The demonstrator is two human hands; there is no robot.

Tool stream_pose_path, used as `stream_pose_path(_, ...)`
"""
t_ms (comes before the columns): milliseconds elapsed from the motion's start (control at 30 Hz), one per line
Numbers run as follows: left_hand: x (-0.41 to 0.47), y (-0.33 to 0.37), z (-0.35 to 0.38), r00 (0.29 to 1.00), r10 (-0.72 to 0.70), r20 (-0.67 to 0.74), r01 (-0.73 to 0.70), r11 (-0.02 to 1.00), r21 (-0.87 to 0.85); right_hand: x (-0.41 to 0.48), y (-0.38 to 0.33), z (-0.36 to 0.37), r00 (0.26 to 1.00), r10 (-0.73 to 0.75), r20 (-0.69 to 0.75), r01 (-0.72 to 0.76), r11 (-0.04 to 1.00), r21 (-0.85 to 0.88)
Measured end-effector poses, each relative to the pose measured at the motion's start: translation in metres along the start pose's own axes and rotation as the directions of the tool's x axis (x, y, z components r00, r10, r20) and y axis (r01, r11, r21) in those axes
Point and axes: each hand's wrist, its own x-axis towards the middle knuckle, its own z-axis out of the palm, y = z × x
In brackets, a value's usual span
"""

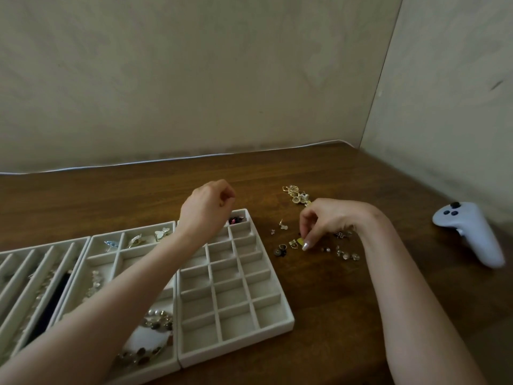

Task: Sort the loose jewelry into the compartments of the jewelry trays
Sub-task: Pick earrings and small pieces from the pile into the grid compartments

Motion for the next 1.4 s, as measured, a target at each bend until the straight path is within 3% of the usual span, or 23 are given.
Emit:
stream_pose_path(100, -0.003, -0.014, -0.001, 0.998, -0.063, 0.017, 0.062, 0.996, 0.064, 0.003, -0.001, 0.001, 0.999, 0.004, -0.040, -0.003, 1.000, 0.021)
stream_pose_path(233, -0.006, -0.020, 0.004, 0.986, -0.060, 0.157, 0.041, 0.991, 0.124, 0.007, 0.000, 0.001, 0.991, 0.013, -0.135, -0.006, 0.998, 0.056)
stream_pose_path(400, -0.007, -0.019, 0.003, 0.978, -0.039, 0.205, 0.008, 0.989, 0.148, 0.005, 0.000, 0.000, 0.973, -0.011, -0.232, 0.044, 0.989, 0.139)
stream_pose_path(600, -0.008, -0.018, 0.004, 0.991, -0.051, 0.123, 0.039, 0.995, 0.097, 0.009, -0.031, 0.015, 0.857, -0.219, -0.467, 0.380, 0.880, 0.286)
stream_pose_path(733, -0.008, -0.016, 0.003, 0.995, -0.056, 0.085, 0.051, 0.997, 0.060, 0.027, -0.054, 0.041, 0.806, -0.267, -0.529, 0.441, 0.866, 0.236)
stream_pose_path(933, -0.009, -0.017, 0.003, 0.998, -0.047, 0.041, 0.046, 0.999, 0.016, 0.034, -0.050, 0.044, 0.790, -0.251, -0.559, 0.418, 0.888, 0.193)
stream_pose_path(1067, -0.010, -0.018, 0.005, 1.000, -0.008, 0.021, 0.008, 0.999, -0.037, 0.027, -0.031, 0.023, 0.727, -0.111, -0.678, 0.395, 0.875, 0.281)
stream_pose_path(1300, -0.014, -0.010, 0.006, 0.992, 0.117, 0.041, -0.111, 0.987, -0.120, 0.032, 0.029, 0.000, 0.593, 0.199, -0.780, 0.012, 0.966, 0.257)
stream_pose_path(1400, -0.015, -0.009, 0.006, 0.990, 0.134, 0.053, -0.126, 0.983, -0.131, 0.040, 0.041, 0.004, 0.600, 0.230, -0.766, -0.091, 0.971, 0.220)
